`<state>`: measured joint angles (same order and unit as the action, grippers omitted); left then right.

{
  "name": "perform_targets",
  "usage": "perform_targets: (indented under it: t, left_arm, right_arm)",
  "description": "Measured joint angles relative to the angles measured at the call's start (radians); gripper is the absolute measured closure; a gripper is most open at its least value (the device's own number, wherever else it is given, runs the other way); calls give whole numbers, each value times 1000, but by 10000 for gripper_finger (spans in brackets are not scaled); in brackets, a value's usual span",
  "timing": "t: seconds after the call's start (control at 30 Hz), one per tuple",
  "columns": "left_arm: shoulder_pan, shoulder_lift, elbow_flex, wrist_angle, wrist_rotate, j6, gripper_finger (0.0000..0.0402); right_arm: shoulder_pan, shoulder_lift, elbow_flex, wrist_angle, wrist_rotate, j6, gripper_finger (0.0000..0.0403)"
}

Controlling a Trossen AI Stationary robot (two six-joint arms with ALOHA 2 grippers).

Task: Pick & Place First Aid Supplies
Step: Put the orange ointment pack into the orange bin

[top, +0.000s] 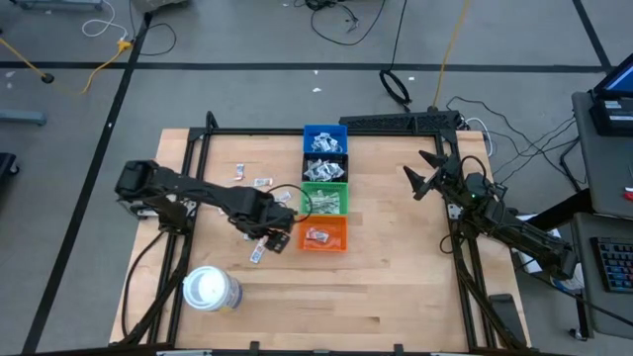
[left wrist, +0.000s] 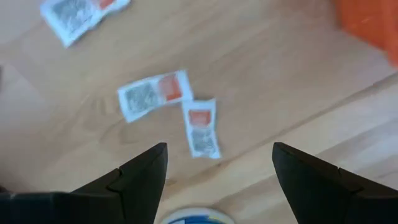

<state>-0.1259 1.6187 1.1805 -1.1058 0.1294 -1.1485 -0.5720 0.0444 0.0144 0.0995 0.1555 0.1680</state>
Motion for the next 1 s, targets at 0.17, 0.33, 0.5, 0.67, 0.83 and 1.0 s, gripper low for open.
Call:
perform_targets:
  t: [0.17,0.33,0.5,0.67,0.83,1.0]
  left_arm:
    - [-27,-9,-62,17,12,-17,105]
    - [-52,1,-150,119,55,-45,105]
    - [-73,0,-229,225,57,-89,105]
    - [-73,-1,-287,291,31,-91,105]
    - [-73,-1,-320,311,-22,-80,105]
    - [-73,-1,-336,326,-32,-60,128]
  right_arm:
    - [0,0,0,0,0,0,9]
    - [0,0,0,0,0,0,9]
    - [0,0,0,0,0,0,9]
    - [0,0,0,0,0,0,9]
    - [0,0,0,0,0,0,9]
    - [0,0,0,0,0,0,9]
